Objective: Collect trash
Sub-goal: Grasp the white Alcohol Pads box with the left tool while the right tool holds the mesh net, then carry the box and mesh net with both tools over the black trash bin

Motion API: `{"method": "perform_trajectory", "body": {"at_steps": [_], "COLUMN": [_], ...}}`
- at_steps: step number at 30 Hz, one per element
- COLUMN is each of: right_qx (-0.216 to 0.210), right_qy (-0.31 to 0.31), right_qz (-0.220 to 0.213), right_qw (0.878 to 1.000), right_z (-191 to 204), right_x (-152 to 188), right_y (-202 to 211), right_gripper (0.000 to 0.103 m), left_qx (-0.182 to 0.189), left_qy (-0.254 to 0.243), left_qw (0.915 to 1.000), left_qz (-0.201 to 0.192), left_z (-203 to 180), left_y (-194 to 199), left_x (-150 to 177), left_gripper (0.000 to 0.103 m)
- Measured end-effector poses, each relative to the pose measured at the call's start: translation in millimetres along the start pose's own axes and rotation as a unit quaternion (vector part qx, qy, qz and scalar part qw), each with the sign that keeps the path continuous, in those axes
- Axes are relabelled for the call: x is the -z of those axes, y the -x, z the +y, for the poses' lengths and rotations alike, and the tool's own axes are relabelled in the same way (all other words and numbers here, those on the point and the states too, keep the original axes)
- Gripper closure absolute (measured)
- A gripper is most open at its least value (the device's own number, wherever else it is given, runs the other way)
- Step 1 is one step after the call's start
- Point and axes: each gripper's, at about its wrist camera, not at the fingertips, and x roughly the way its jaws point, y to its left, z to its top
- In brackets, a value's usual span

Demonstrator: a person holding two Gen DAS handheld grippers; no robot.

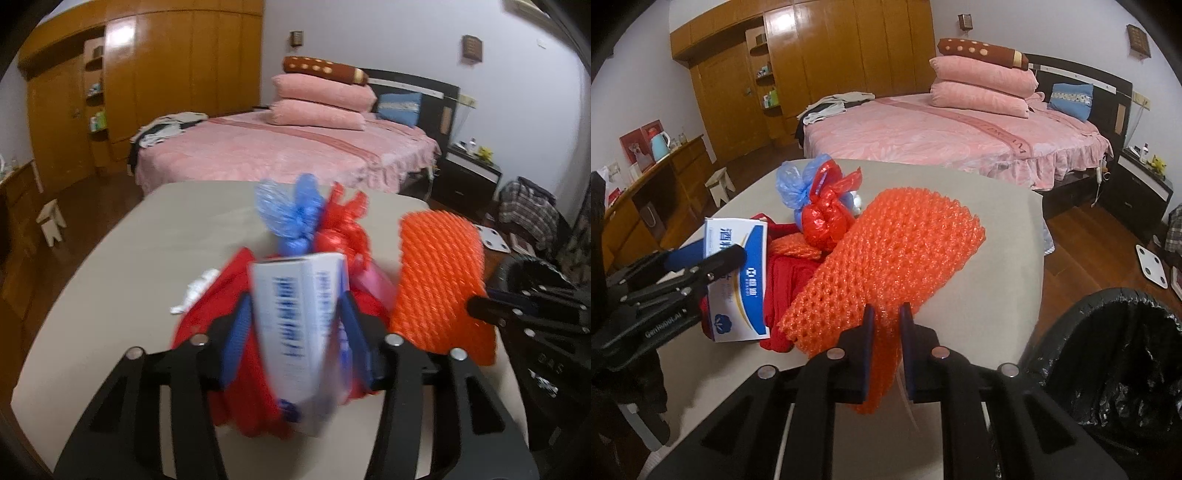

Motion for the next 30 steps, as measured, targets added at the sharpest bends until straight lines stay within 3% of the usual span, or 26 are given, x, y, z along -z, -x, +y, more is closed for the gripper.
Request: {"method": "perform_trajectory", "body": {"at_steps": [5, 11, 12, 14, 15, 23, 30], "right_qx": [0.002, 0.006, 0.006, 0.006, 0.006, 0.007, 0.009], "right_qy": [-0.004, -0.013, -0.015, -0.016, -0.016, -0.013, -0.019], "right_qz": [0.002, 0.002, 0.002, 0.001, -0.001, -0.034, -0.054], "right_qw": [1.0, 1.0, 1.0, 1.0, 1.0, 0.999, 0.998], "right_z": [-4.5, -13.0, -14.2, -16.3, -17.2, -21.1, -29.7], "right_x": [2.8, 2.0, 1.7, 1.1, 0.2, -5.6, -2.4], "right_y": [1.3, 0.4, 0.5, 1.9, 3.9, 34.8, 70.1], "right_gripper": [0.089, 0.089, 0.089, 0.089, 0.089, 0.089, 0.089], "left_qx": [0.026, 0.025, 0.025, 0.033, 0.036, 0.031, 0.048], "left_qy": [-0.001, 0.0, 0.0, -0.001, 0.002, 0.002, -0.004], "left_qw": [0.9996, 0.9995, 0.9994, 0.9991, 0.999, 0.9993, 0.9983], "left_qz": [0.01, 0.021, 0.024, 0.028, 0.027, -0.02, -0.031], "left_z": [-12.2, -14.3, -15.5, -17.5, -19.1, -29.7, -56.2], "left_y": [-2.6, -18.8, -21.8, -24.4, -23.8, 23.9, 56.9], "left_x": [7.2, 3.0, 1.2, 1.1, 0.7, -6.3, -15.5], "left_gripper": [0.061, 0.057, 0.058, 0.073, 0.074, 0.074, 0.074]}}
